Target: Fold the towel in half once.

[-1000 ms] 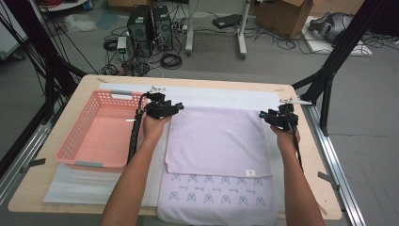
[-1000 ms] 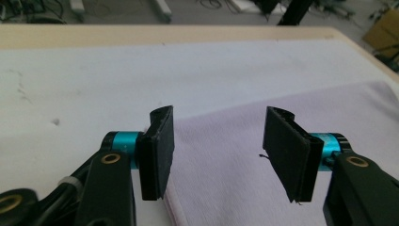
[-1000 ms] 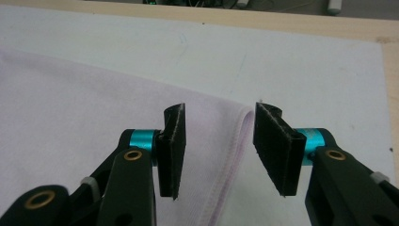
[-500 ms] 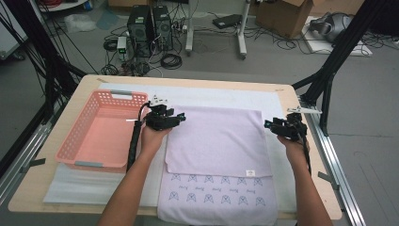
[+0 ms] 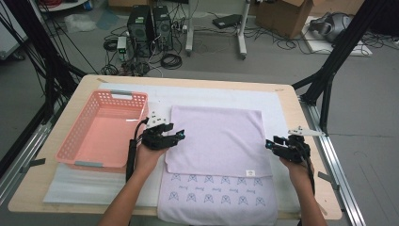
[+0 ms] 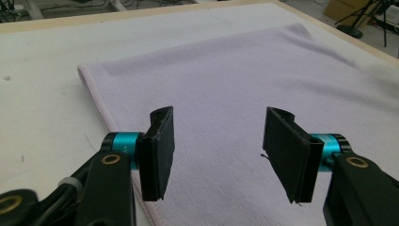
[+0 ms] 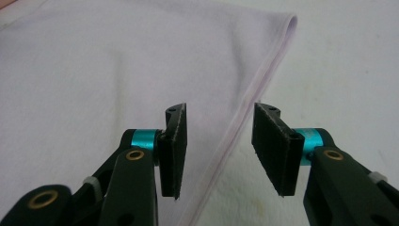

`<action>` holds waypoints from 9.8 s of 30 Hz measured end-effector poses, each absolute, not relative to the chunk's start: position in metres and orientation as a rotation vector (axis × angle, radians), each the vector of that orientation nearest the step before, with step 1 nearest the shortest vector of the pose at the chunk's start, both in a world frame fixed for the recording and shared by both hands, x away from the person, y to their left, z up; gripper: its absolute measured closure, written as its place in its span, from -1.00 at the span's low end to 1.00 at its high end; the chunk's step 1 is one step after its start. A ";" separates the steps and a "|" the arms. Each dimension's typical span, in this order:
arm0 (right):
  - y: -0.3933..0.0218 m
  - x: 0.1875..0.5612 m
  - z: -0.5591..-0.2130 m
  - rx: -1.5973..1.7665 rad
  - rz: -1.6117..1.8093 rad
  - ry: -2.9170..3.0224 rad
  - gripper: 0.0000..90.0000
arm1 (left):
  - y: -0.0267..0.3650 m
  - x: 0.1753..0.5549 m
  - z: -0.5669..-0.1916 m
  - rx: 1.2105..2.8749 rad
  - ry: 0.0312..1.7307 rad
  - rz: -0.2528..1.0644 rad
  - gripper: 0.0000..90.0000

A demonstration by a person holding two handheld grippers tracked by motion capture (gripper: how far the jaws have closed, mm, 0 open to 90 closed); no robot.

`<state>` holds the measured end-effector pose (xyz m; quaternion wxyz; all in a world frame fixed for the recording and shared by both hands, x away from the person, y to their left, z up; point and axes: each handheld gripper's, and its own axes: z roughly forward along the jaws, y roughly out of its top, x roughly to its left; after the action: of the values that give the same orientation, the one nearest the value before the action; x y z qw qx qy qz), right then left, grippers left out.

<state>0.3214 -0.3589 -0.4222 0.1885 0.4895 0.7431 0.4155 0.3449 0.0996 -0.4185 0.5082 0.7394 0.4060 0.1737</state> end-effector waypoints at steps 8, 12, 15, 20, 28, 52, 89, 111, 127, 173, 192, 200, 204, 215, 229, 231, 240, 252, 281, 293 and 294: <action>-0.367 0.287 -0.426 1.347 1.214 2.082 0.25 | 0.107 0.321 -0.428 1.795 0.978 0.393 -0.03; -0.366 0.272 -0.428 1.332 1.206 2.103 0.26 | 0.111 0.306 -0.437 1.819 0.983 0.360 0.02; -0.364 0.264 -0.430 1.319 1.180 2.131 0.27 | 0.117 0.298 -0.442 1.828 0.991 0.346 0.04; -0.363 0.255 -0.432 1.344 1.206 2.129 0.27 | 0.125 0.289 -0.448 1.830 1.007 0.325 0.06; -0.358 0.241 -0.437 1.327 1.203 2.147 0.27 | 0.128 0.267 -0.448 1.817 1.017 0.300 0.14; -0.349 0.220 -0.445 1.261 1.104 2.181 1.00 | 0.124 0.247 -0.447 1.811 1.084 0.345 0.94; -0.339 0.182 -0.438 1.113 1.095 2.289 0.96 | 0.140 0.193 -0.441 1.785 1.043 0.318 0.95; -0.346 0.120 -0.433 1.086 1.132 2.353 0.96 | 0.146 0.135 -0.438 1.826 0.969 0.253 0.94; -0.356 0.145 -0.429 1.232 1.162 2.184 0.50 | 0.135 0.181 -0.428 1.760 0.992 0.276 0.08; -0.345 0.355 -0.445 1.493 0.977 2.028 0.83 | 0.105 0.375 -0.445 1.787 1.213 0.381 -0.02; -0.334 0.359 -0.444 1.424 1.000 2.159 0.87 | 0.093 0.386 -0.452 1.876 1.223 0.427 0.85; -0.335 0.360 -0.441 1.415 1.014 2.111 0.91 | 0.097 0.391 -0.443 1.719 1.280 0.408 0.90; -0.336 0.364 -0.435 1.392 1.025 2.064 0.91 | 0.098 0.396 -0.436 1.705 1.272 0.416 0.90; -0.339 0.391 -0.413 1.378 1.098 1.950 0.91 | 0.096 0.429 -0.414 1.636 1.268 0.457 0.90; -0.340 0.429 -0.401 1.383 1.161 1.820 0.90 | 0.091 0.468 -0.391 1.614 1.217 0.524 0.89; -0.339 0.433 -0.403 1.382 1.137 1.827 0.88 | 0.091 0.470 -0.397 1.630 1.237 0.504 0.83; -0.340 0.434 -0.412 1.493 1.123 1.868 0.46 | 0.090 0.462 -0.410 1.677 1.270 0.454 0.17; -0.345 0.409 -0.399 1.445 1.119 1.924 0.40 | 0.091 0.434 -0.413 1.728 1.212 0.386 0.07; -0.354 0.269 -0.426 1.362 1.168 2.037 0.30 | 0.107 0.303 -0.431 1.764 1.063 0.347 0.24; -0.353 0.232 -0.435 1.336 1.163 2.085 0.32 | 0.126 0.261 -0.449 1.783 1.057 0.338 0.30; -0.353 0.230 -0.435 1.333 1.166 2.088 0.32 | 0.127 0.259 -0.449 1.780 1.063 0.334 0.30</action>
<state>0.2301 -0.3525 -0.4348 0.2005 0.4770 0.7470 0.4173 0.2590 0.1274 -0.4493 0.4974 0.7353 0.4392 0.1380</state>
